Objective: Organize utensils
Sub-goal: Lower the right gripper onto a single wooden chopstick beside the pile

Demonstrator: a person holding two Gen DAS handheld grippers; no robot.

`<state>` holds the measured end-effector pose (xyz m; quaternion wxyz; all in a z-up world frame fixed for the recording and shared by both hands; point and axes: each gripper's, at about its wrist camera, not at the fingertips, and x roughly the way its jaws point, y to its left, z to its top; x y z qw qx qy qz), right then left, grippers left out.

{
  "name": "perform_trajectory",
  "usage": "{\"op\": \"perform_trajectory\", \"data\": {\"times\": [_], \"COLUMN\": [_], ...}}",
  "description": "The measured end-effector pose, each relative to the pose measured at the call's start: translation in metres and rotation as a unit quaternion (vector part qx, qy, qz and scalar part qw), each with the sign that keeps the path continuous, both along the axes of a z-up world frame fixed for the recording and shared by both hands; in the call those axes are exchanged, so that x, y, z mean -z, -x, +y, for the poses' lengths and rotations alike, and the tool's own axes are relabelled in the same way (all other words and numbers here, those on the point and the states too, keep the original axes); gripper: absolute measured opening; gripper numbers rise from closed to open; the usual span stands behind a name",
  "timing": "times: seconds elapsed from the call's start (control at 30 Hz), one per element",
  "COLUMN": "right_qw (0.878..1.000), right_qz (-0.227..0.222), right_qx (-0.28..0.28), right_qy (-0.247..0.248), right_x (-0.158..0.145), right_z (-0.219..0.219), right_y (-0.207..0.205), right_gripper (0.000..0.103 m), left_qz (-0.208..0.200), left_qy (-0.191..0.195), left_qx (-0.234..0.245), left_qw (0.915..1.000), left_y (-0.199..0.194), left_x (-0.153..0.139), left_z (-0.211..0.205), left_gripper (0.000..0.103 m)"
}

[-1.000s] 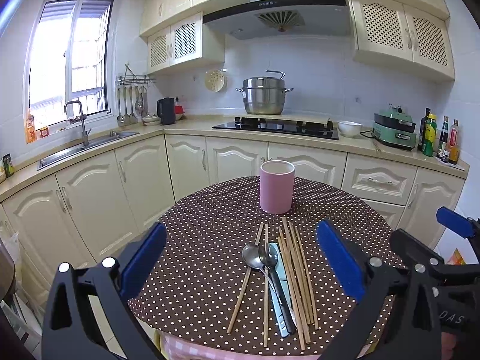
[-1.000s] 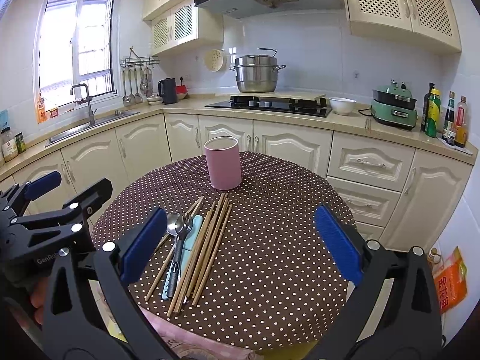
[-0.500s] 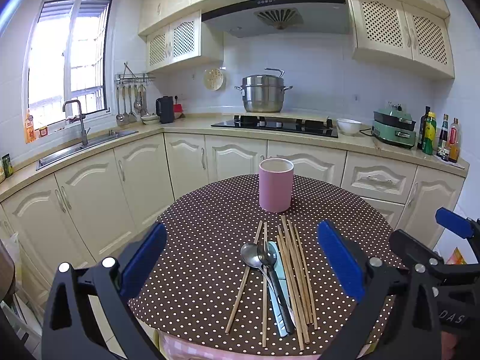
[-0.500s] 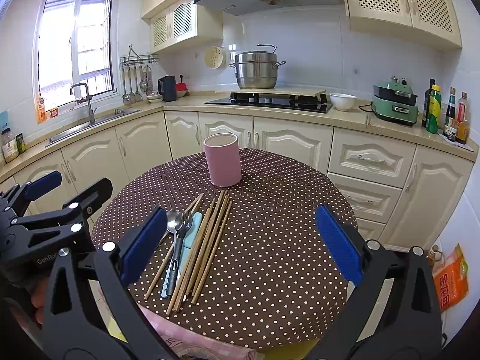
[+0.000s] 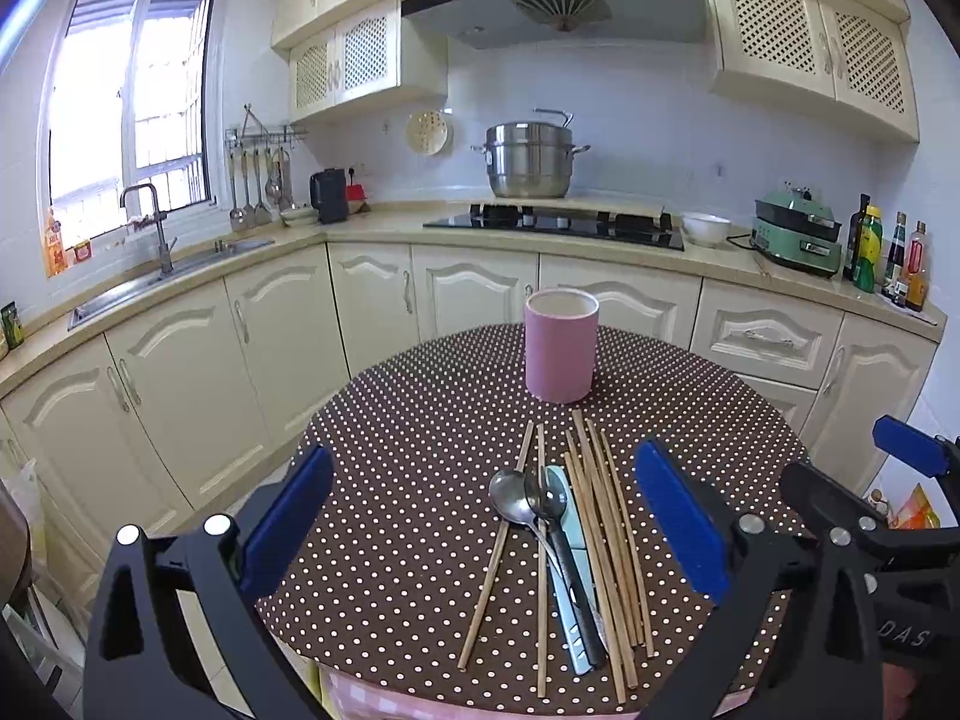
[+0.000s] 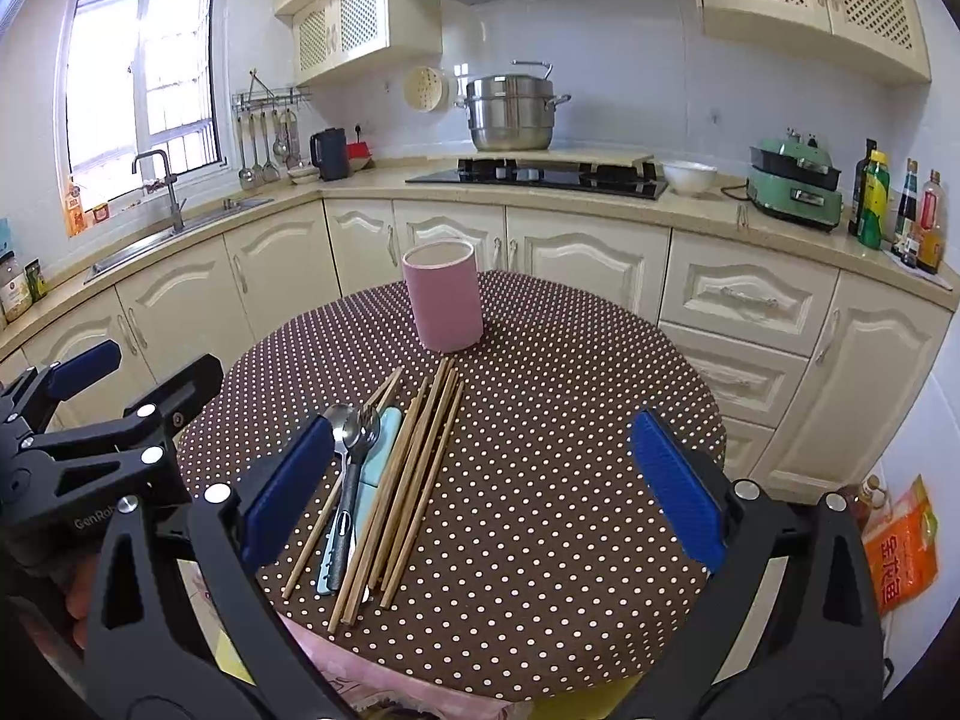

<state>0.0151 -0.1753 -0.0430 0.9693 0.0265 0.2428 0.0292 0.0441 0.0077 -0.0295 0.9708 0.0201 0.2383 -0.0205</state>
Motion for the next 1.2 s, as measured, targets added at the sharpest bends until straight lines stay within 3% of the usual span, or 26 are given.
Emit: {"op": "perform_trajectory", "data": {"times": [0.63,0.97,1.2], "right_qw": [0.993,0.982,0.977], "right_qz": [0.113,0.186,0.206], "right_qx": [0.007,0.023,0.044], "right_qy": [0.020,0.026,0.035], "right_x": [0.055,0.091,0.102], "right_z": [0.018,0.018,0.016], "right_y": [-0.073,-0.111,-0.130], "right_gripper": [0.097,0.097,0.097], "left_qz": [0.096,0.153,0.183], "left_qy": [0.000,-0.026,-0.045], "left_qx": [-0.028,-0.030,-0.015], "left_qw": [0.9950,0.9874,0.9819], "left_y": [-0.066,-0.091,-0.103], "left_x": [0.054,0.088,0.108], "left_z": [0.026,0.038,0.034], "left_gripper": [0.098,0.098,0.098]}}
